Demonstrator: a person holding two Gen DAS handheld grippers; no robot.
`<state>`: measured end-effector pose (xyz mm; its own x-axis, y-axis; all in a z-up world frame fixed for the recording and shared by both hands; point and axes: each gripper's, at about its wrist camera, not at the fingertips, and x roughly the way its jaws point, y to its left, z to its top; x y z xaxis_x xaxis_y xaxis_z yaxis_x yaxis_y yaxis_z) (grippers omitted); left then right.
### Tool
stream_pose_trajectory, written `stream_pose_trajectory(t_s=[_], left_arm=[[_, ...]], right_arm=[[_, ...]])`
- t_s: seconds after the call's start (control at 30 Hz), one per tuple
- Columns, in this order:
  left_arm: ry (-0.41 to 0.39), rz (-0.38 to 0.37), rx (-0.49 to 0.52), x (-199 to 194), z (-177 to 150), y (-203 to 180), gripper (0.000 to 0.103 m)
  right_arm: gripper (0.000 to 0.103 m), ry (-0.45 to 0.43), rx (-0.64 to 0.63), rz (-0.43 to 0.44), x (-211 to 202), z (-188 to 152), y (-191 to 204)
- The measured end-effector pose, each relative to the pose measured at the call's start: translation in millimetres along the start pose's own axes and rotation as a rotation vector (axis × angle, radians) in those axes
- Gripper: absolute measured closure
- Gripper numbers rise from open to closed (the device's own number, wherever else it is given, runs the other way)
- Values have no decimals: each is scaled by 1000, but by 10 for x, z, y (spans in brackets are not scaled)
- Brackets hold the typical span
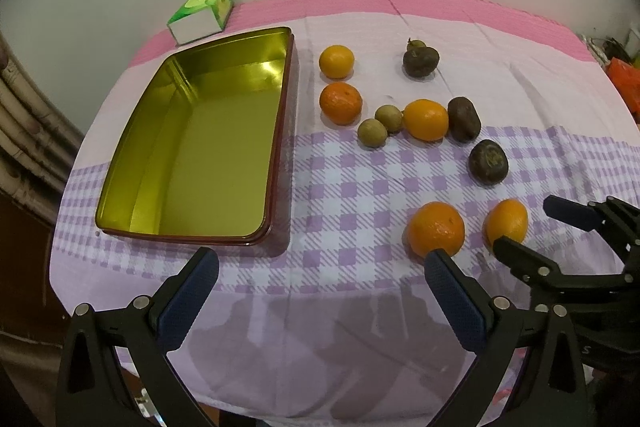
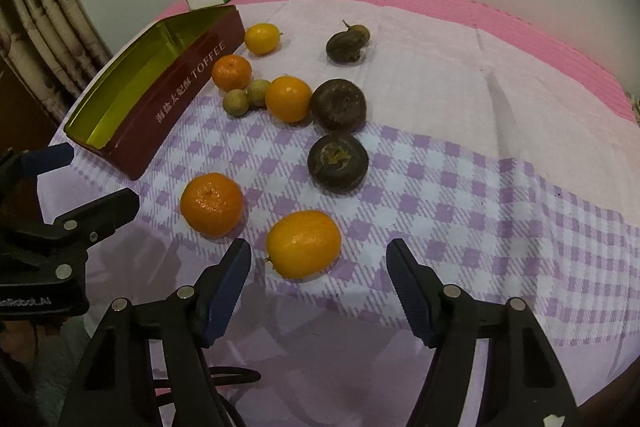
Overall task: Organize fruits
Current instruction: 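Close the right gripper around the large orange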
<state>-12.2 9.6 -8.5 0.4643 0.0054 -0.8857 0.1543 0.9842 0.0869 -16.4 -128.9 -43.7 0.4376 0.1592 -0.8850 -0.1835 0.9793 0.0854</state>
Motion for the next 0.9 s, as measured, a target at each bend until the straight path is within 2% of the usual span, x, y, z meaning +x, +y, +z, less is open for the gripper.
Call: stream_pose_trajectory(t_s=[0.03,0.17,0.53,0.9], left_arm=[[-1,-3,2,-1,-1,-3,1],[1,-9,9,7,-4,-17,1],[5,-27,40,16,-5,-67,4],[16,-61,104,43,24,-239,8]], right_arm=[[36,4,-4,4,14,1,4],[47,18,-19,17,78,8,29],[63,36,-20,43,191,29,35],[64,15,35,-9,179,53,-177]])
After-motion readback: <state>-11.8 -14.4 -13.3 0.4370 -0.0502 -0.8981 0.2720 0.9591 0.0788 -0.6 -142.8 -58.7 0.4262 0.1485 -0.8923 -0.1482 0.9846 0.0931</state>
